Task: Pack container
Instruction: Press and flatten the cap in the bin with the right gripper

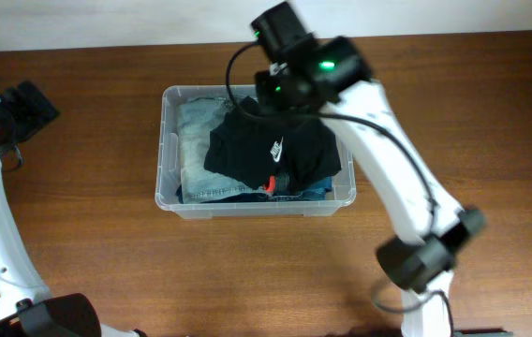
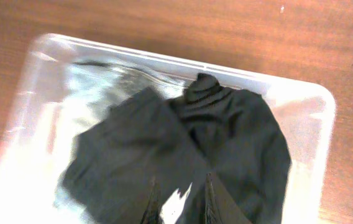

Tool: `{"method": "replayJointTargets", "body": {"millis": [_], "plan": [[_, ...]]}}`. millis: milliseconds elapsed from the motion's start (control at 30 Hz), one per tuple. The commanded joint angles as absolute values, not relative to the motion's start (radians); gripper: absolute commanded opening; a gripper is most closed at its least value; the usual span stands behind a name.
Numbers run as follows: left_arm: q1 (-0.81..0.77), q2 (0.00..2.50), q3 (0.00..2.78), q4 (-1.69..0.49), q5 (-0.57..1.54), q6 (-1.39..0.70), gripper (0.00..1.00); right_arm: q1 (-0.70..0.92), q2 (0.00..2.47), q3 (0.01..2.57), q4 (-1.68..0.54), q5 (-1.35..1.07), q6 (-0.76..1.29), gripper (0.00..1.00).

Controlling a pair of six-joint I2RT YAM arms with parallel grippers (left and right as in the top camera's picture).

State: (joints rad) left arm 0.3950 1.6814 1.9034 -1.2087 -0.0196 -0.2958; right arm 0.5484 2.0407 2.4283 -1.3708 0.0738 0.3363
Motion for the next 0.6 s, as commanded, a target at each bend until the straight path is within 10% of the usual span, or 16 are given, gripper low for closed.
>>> {"method": "replayJointTargets", "body": {"millis": [0, 567], "plan": [[0.398, 1.692, 1.898, -1.209, -0.026, -0.302, 0.99, 0.567, 1.998, 2.446, -1.427, -0.028, 0.33, 0.17], [0.398, 1.692, 1.898, -1.209, -0.026, -0.302, 0.99, 0.679, 2.022, 1.935, -1.21, -0.038, 0.422, 0.12]]}}
